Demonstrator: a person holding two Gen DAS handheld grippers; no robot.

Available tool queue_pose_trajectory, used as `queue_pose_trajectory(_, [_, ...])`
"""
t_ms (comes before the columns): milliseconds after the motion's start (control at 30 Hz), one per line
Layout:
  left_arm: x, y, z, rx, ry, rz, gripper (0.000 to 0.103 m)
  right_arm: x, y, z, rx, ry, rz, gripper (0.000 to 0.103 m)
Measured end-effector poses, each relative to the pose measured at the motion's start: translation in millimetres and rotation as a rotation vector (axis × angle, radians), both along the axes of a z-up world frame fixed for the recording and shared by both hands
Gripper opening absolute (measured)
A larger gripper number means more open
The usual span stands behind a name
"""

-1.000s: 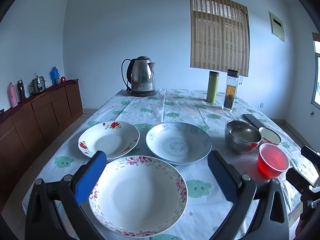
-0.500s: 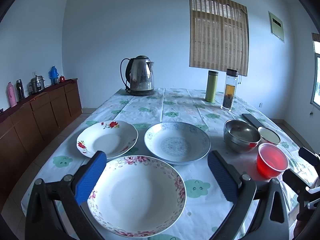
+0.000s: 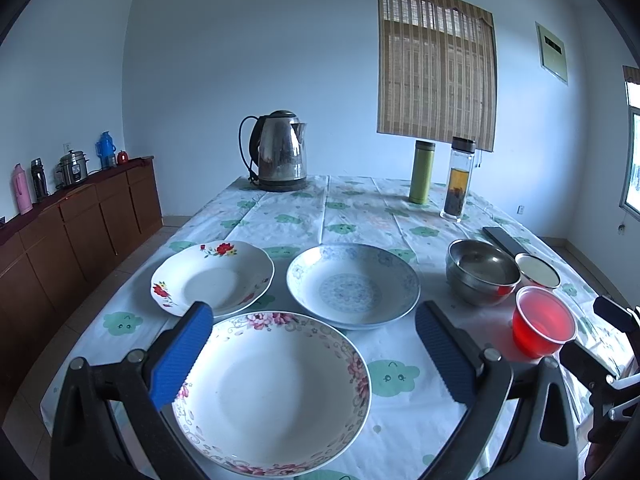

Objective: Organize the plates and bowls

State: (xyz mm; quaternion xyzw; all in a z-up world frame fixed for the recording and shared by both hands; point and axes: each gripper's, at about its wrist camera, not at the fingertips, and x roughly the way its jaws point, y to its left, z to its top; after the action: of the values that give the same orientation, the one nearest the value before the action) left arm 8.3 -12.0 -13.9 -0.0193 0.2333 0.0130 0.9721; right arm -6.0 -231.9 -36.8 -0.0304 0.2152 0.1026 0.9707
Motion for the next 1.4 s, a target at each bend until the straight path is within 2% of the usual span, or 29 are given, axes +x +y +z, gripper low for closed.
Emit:
queue_pose_trajectory(367, [1.4,-1.0,0.0,0.002,0.002,0.003,0.103,7.3,0.4,-4.4,-0.004,0.018,-0.023,0.102])
queue_pose_trajectory(633, [8.1,12.1,-5.3,-0.034,0.022,0.013,0.103,11.7,5.2,-8.0,0.001,0.026,-0.019,0.102])
queue_pose_trajectory(800, [10.2,21.1,-9.8,-0.039,0.029,0.017,0.103,21.5,15.0,-9.5,0.008,0.042,0.02,0.102])
queue_pose_trajectory(1100, [12.6,48.9,-18.8,-0.04,0.039,0.087,0.103,40.5,39.3,-11.7,0.019,0.061,0.099,0.102])
queue_pose_trajectory(1400, [19.8,86.1,-42.1,-0.047,0.114,0.183,0.101,65.5,72.7,-24.8,0.011,0.112,0.211,0.1])
